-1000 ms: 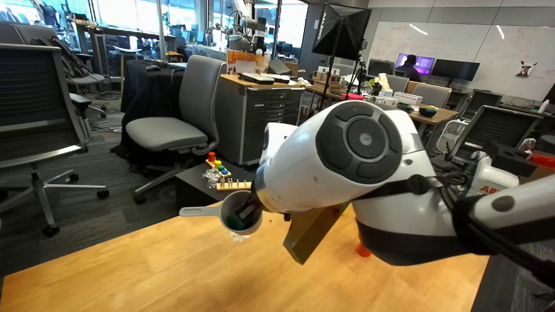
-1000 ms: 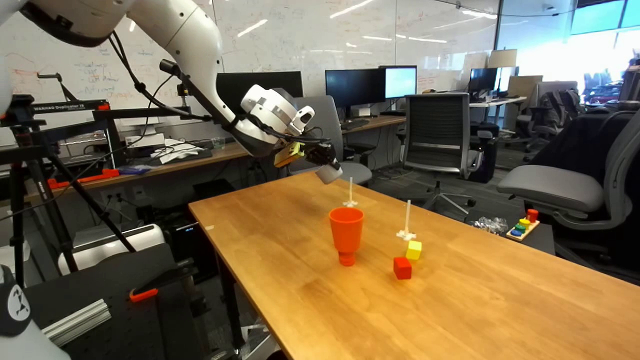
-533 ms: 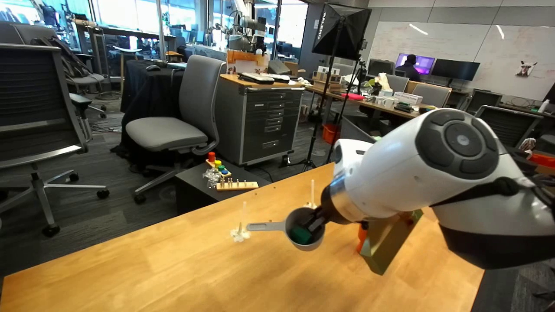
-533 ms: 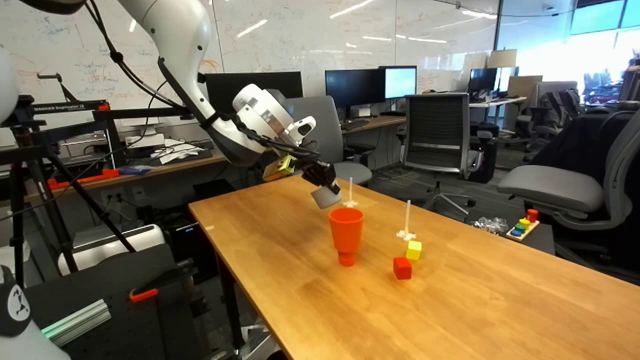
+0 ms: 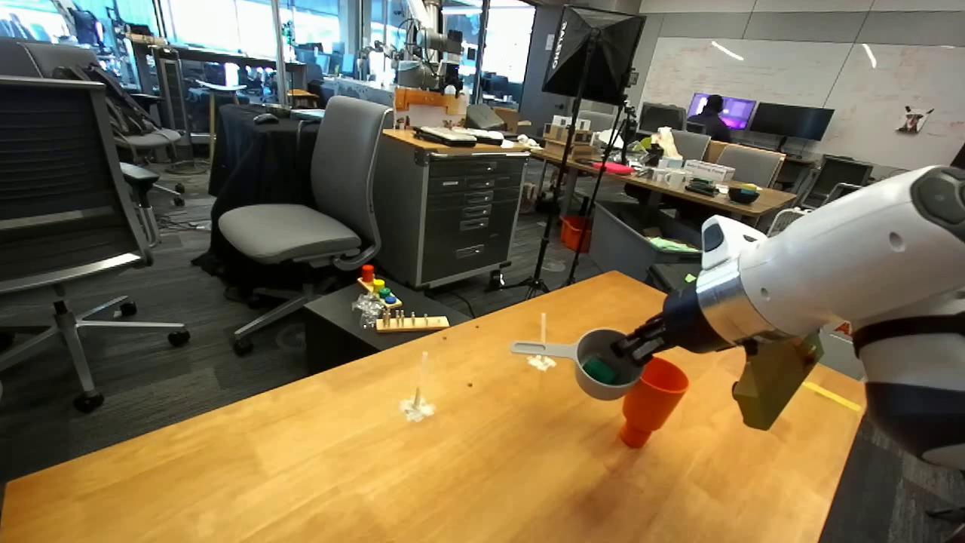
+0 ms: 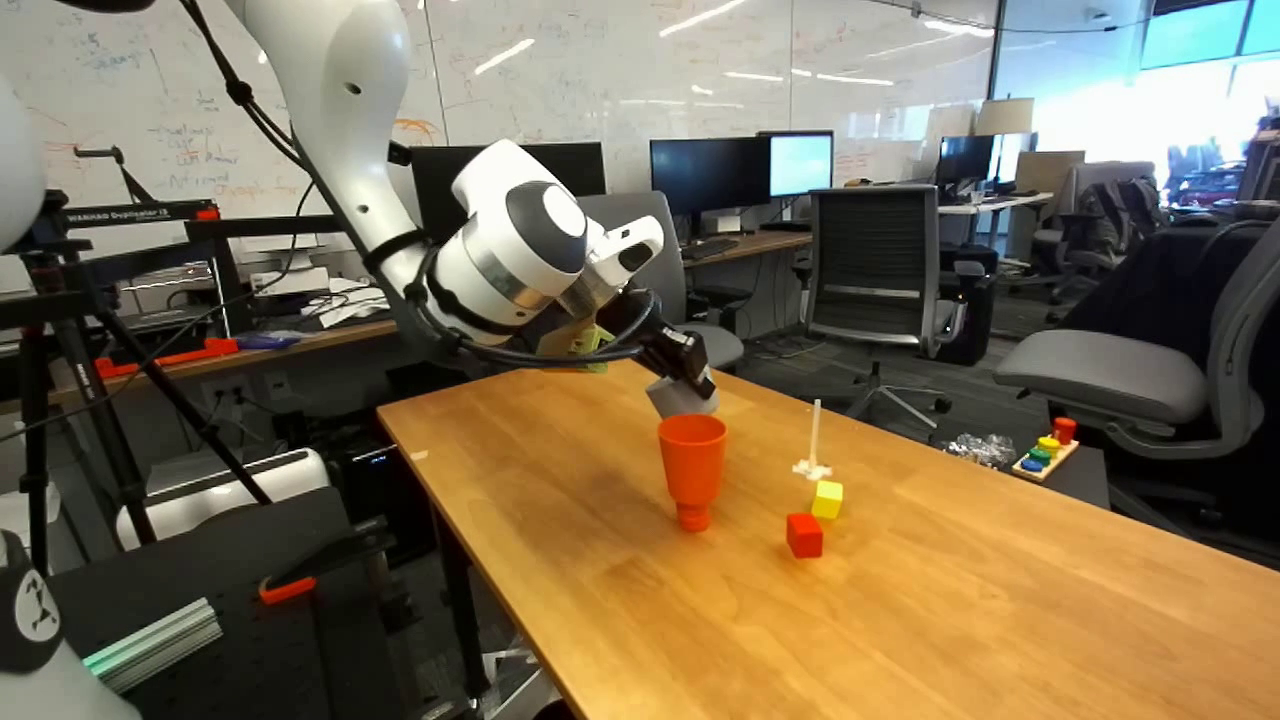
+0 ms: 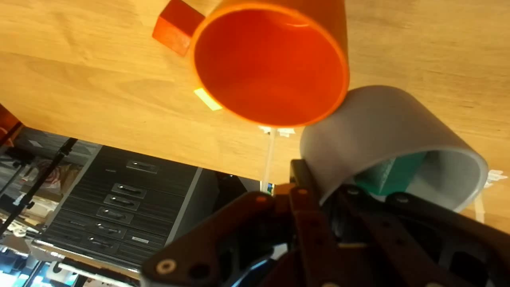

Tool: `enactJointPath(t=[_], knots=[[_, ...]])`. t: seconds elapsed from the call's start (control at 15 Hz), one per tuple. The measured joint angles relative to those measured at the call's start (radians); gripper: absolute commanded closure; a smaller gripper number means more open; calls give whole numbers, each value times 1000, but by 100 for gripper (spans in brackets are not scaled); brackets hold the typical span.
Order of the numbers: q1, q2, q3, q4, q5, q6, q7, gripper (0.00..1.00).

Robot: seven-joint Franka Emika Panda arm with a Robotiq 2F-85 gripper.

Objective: Place the three blocks in the gray measuring cup

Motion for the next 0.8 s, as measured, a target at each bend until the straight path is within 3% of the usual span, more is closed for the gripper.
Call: enactJointPath(t=[0.4,0.8], knots=[[0,-2,101,-58,451,103,-381,97],[1,-15,173,-50,650,129,-568,97]])
